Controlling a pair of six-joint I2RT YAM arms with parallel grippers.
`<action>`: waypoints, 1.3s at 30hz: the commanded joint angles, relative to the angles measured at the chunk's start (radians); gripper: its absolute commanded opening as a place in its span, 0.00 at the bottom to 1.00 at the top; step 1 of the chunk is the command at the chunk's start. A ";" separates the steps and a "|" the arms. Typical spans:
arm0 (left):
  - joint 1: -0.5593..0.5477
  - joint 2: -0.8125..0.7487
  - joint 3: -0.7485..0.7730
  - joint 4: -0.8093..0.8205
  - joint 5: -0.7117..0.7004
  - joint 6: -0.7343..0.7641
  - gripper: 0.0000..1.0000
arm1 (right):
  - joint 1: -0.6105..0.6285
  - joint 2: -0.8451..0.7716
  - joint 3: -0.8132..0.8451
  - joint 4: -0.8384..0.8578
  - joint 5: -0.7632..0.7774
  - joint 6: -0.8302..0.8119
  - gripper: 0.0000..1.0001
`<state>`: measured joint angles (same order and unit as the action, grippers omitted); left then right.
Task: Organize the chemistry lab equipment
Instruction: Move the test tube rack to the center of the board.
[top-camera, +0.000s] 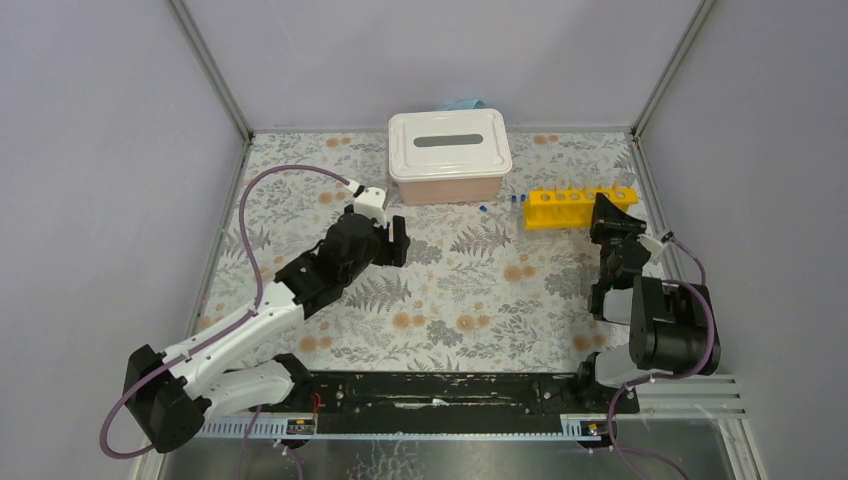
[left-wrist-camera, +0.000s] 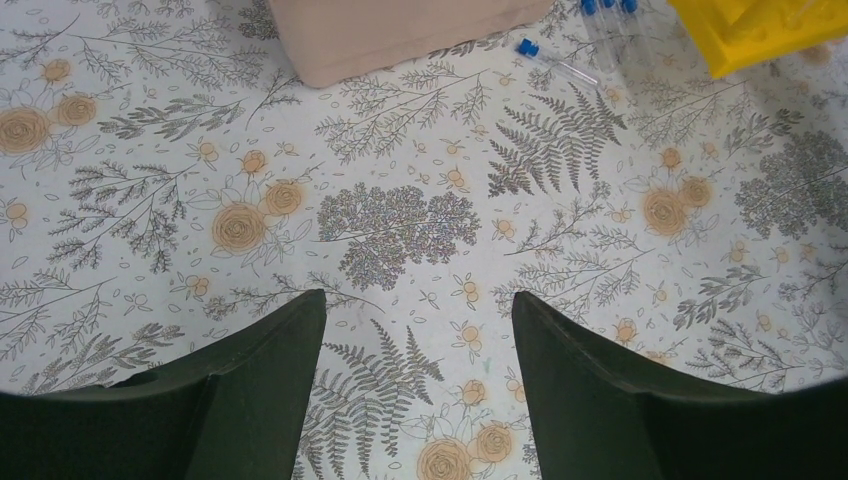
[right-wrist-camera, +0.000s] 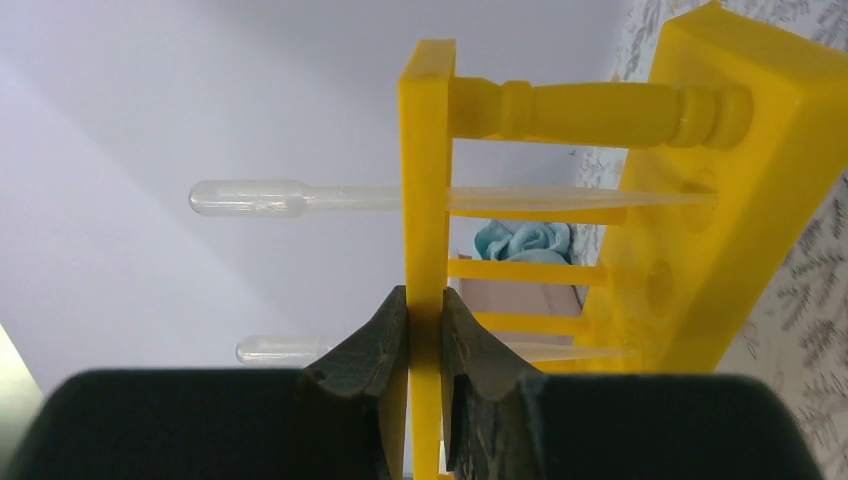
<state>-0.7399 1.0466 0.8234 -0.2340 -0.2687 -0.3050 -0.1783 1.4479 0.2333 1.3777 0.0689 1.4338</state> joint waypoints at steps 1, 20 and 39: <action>-0.006 0.023 0.041 0.072 0.007 0.034 0.76 | -0.029 0.073 0.097 0.179 -0.027 0.032 0.06; -0.001 0.120 0.069 0.121 0.013 0.067 0.78 | -0.067 0.495 0.485 0.325 -0.066 0.058 0.06; 0.042 0.201 0.093 0.167 0.044 0.089 0.79 | -0.067 0.748 0.741 0.324 -0.103 0.056 0.06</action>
<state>-0.7097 1.2320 0.8852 -0.1478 -0.2352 -0.2325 -0.2432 2.1822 0.9062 1.5444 -0.0208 1.4815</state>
